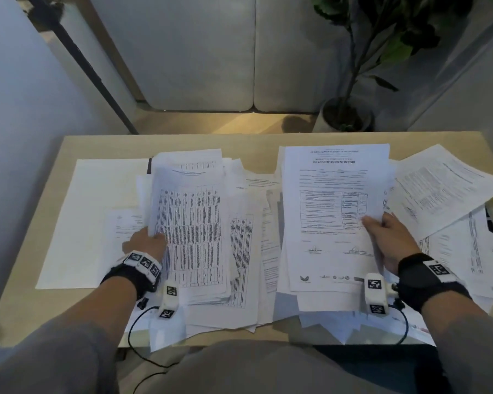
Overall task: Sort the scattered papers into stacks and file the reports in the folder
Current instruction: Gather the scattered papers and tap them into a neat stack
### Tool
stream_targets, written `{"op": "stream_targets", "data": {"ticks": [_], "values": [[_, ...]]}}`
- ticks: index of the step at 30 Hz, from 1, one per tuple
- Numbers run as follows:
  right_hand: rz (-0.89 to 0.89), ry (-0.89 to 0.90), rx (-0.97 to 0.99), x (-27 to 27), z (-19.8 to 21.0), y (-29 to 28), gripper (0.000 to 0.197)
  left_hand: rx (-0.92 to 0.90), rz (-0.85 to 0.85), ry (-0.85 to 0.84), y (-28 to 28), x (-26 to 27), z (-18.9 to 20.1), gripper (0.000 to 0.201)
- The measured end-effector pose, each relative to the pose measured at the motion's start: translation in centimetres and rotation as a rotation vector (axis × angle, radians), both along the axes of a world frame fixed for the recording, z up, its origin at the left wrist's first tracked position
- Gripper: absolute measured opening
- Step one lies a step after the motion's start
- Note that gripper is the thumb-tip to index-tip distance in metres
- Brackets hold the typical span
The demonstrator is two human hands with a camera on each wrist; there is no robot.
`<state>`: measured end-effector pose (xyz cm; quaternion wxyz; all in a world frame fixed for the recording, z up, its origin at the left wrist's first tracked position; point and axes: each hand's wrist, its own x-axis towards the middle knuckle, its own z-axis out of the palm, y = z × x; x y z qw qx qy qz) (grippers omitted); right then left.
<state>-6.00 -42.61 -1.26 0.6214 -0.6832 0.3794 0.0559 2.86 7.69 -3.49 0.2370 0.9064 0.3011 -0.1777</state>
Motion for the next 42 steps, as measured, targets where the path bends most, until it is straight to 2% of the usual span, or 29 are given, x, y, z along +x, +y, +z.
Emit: {"op": "stream_targets", "data": {"ticks": [3,5,8,11,16,18,21,23,26,27,29,31,33,36,38,40,42], "values": [[-0.017,0.012,0.121,0.1,0.0,1.9,0.025,-0.17,-0.011,-0.152,0.9,-1.0,1.3,0.015],[0.032,0.022,0.154,0.1,-0.1,4.2,0.028,-0.234,-0.036,-0.201,2.6,-1.4,1.6,0.016],[0.186,0.075,0.109,0.2,-1.1,9.1,0.026,-0.28,0.0,-0.216,5.5,-2.1,1.5,0.015],[0.382,0.135,-0.032,0.9,-2.5,16.0,0.031,-0.292,0.057,-0.187,8.2,-3.7,0.8,0.012],[0.286,0.265,-0.262,1.8,-3.6,23.1,0.057,-0.286,0.09,-0.14,8.5,-6.0,-1.2,0.022],[0.232,0.249,-0.316,1.9,-4.1,24.6,0.059,-0.333,0.113,-0.174,8.6,-6.3,-1.4,0.037],[0.225,0.246,-0.297,2.2,-4.6,25.1,0.068,-0.419,0.211,-0.211,8.8,-6.4,-1.5,0.065],[0.245,0.271,-0.272,2.2,-4.5,24.8,0.06,-0.437,0.249,-0.189,9.1,-6.2,-1.5,0.06],[0.24,0.283,-0.214,2.1,-4.1,24.3,0.055,-0.484,0.146,-0.149,10.0,-6.0,-0.5,0.036],[0.234,0.276,-0.211,2.1,-4.1,24.3,0.054,-0.546,0.124,-0.173,10.2,-5.8,0.2,0.035],[0.24,0.242,-0.251,2.0,-3.6,24.2,0.035,-0.671,0.066,-0.224,10.4,-4.9,1.9,0.041],[0.226,0.211,-0.317,2.0,-3.3,23.5,0.018,-0.712,0.011,-0.247,10.3,-3.1,2.8,0.045],[0.229,0.202,-0.306,1.9,-2.8,22.7,0.018,-0.724,-0.012,-0.247,9.6,-0.9,3.2,0.045],[0.264,0.231,-0.245,1.4,-2.6,21.5,0.032,-0.77,-0.03,-0.221,6.9,2.4,2.8,0.046],[0.293,0.254,-0.238,1.0,-2.8,21.0,0.039,-0.737,-0.094,-0.164,4.5,4.8,1.5,0.049],[0.319,0.271,-0.244,0.9,-2.9,20.5,0.042,-0.619,-0.155,-0.077,1.7,7.1,-0.2,0.056],[0.354,0.284,-0.248,1.0,-3.1,20.6,0.041,-0.486,-0.13,-0.01,0.2,8.7,-1.9,0.058]]}}
